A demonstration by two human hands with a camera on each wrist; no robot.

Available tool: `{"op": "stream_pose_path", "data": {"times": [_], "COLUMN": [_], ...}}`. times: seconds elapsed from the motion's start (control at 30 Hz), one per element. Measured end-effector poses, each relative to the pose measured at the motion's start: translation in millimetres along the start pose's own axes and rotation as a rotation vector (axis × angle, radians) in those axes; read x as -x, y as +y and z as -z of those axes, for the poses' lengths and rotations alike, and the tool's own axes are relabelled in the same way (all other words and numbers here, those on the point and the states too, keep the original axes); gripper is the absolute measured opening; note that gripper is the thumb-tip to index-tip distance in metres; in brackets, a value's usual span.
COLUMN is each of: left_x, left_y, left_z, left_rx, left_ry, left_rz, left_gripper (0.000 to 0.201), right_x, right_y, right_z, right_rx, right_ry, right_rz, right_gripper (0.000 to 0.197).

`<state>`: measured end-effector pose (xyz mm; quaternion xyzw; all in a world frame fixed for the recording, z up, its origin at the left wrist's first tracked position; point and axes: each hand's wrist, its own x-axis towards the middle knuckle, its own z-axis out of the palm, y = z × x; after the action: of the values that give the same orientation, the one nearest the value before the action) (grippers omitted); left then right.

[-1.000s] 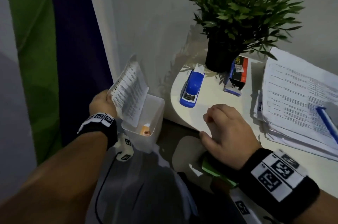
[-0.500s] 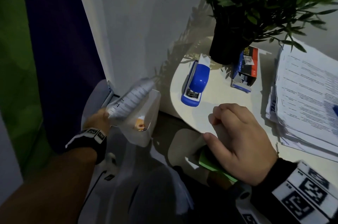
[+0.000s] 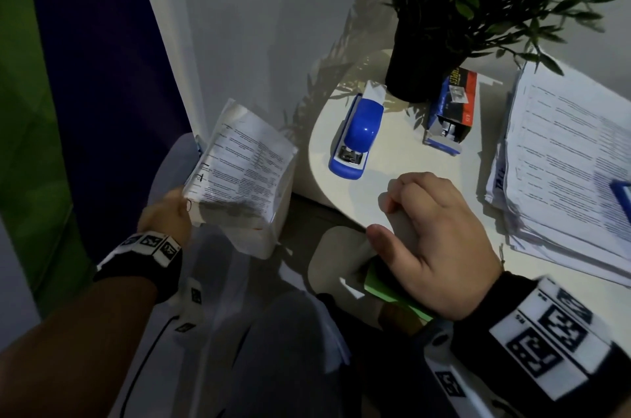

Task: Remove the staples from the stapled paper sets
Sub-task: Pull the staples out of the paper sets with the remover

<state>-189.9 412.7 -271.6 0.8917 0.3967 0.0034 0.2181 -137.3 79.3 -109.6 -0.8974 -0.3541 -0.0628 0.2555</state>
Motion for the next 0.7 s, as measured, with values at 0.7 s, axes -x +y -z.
{"op": "stream_pose_path", "data": {"times": [0.7], "left_x": [-17], "left_y": [52], "left_z": [33], "left_rx": [-0.388], "left_ry": [-0.177], "left_rz": [-0.155], "left_gripper": [0.028], "right_x": [-2], "right_y": [-4], "right_z": [2], "right_rx": [0.008], "right_ry": [-0.008], "right_rz": [-0.004], "right_gripper": [0.046]}}
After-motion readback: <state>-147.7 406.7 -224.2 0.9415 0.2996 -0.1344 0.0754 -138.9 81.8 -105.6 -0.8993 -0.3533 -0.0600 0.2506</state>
